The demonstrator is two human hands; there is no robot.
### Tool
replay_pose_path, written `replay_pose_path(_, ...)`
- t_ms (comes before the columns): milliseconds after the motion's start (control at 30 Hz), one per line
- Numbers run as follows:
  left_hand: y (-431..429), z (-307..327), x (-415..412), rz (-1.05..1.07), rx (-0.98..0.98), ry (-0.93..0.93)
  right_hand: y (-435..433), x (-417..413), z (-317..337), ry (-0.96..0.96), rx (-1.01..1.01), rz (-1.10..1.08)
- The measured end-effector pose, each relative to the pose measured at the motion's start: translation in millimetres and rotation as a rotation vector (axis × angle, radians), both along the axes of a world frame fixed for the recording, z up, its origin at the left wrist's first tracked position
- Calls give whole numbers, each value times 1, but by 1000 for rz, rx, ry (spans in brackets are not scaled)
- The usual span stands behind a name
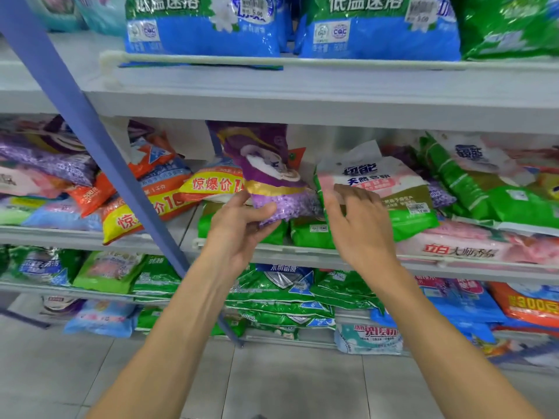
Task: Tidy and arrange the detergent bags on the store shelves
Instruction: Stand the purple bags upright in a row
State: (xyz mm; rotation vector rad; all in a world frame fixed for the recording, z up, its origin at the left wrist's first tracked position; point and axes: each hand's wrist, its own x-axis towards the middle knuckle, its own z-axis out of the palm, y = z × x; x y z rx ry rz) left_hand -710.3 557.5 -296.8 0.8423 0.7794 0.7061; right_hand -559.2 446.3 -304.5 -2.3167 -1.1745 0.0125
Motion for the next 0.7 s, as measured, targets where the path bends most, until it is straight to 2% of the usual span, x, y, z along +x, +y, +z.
replay_pose_path(67,0,2,-17,-53,-7,-83,6,-8,13,178,-33,44)
replay_pose_path(200,-2,8,-40,-128,-64,-148,24,-28,34,962,186,110)
replay_pose_path(267,-3,8,-50,-180,-62,-111,27,-28,33,1246,253,88)
replay_pose_path(367,-3,11,-65,-285,-39,-52,20,-25,28,1353,240,111)
replay_pose_path(533,-13,39,-67,-315,20,17,0,-30,39,1400,284,159)
replay_pose_path(700,-30,73,-70,-369,35,84,-30,-39,66,1425,202,221)
